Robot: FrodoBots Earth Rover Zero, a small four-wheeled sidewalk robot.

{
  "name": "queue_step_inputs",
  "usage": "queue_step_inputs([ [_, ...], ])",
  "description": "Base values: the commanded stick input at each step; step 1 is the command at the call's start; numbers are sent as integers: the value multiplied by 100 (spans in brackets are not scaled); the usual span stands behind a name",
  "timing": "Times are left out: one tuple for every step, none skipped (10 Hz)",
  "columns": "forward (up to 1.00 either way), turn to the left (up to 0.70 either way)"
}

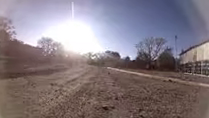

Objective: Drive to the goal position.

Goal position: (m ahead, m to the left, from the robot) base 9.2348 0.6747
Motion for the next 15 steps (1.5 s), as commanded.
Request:
queue_step_inputs([
  [50, 0],
  [50, 11],
  [50, 32],
  [50, 35],
  [50, 0],
  [50, 0],
  [50, 0],
  [50, 0],
  [50, 0],
  [50, 0],
  [50, 0],
  [50, 0],
  [50, 0],
  [50, 0],
  [50, 0],
])
